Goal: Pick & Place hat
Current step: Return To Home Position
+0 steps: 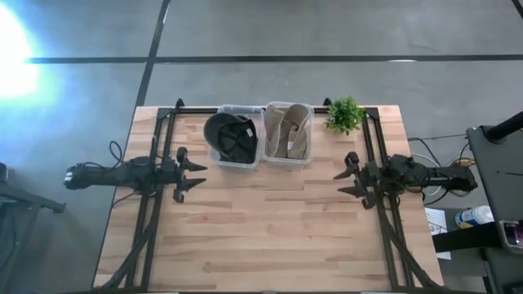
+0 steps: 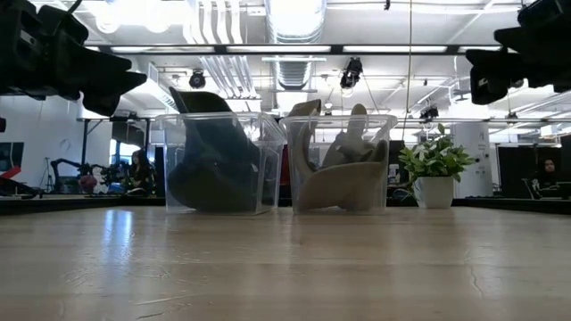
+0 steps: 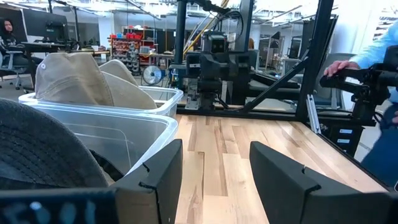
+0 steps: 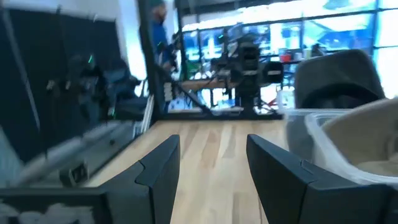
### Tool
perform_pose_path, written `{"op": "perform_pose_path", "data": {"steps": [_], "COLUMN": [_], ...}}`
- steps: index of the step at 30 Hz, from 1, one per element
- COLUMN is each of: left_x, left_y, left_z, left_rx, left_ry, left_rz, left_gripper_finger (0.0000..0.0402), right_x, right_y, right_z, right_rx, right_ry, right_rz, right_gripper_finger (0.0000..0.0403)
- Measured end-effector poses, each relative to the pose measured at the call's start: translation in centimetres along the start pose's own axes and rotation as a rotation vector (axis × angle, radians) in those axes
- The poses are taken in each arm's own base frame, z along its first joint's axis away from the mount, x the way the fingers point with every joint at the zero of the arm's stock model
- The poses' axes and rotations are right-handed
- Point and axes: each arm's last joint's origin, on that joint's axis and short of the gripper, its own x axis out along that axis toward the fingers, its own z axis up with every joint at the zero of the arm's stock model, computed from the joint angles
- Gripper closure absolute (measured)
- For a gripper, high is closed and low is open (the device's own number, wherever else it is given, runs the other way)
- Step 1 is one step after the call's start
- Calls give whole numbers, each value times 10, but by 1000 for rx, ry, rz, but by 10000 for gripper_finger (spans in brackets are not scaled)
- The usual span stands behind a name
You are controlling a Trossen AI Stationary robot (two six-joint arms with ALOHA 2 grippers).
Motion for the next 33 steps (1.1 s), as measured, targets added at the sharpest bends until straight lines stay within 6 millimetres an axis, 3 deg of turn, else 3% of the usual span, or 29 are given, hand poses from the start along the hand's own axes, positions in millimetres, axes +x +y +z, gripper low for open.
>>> {"op": "perform_pose_path", "data": {"steps": [4,9,33], "left_x": [0,0,0], "left_y": [0,0,0], "left_z": [0,0,1], "left_rx": [1,1,0], "left_ry": [7,6,4], "left_rz": [0,0,0], "left_gripper_finger": [220,220,220], "right_x": [1,1,2], "right_y": [5,3,3], "right_z": [-3,-7,-10], "right_rx": [-77,15,20], "right_ry": [23,59,89], "right_rz": [1,-72,-72], "right_gripper_finger": [223,223,223]}}
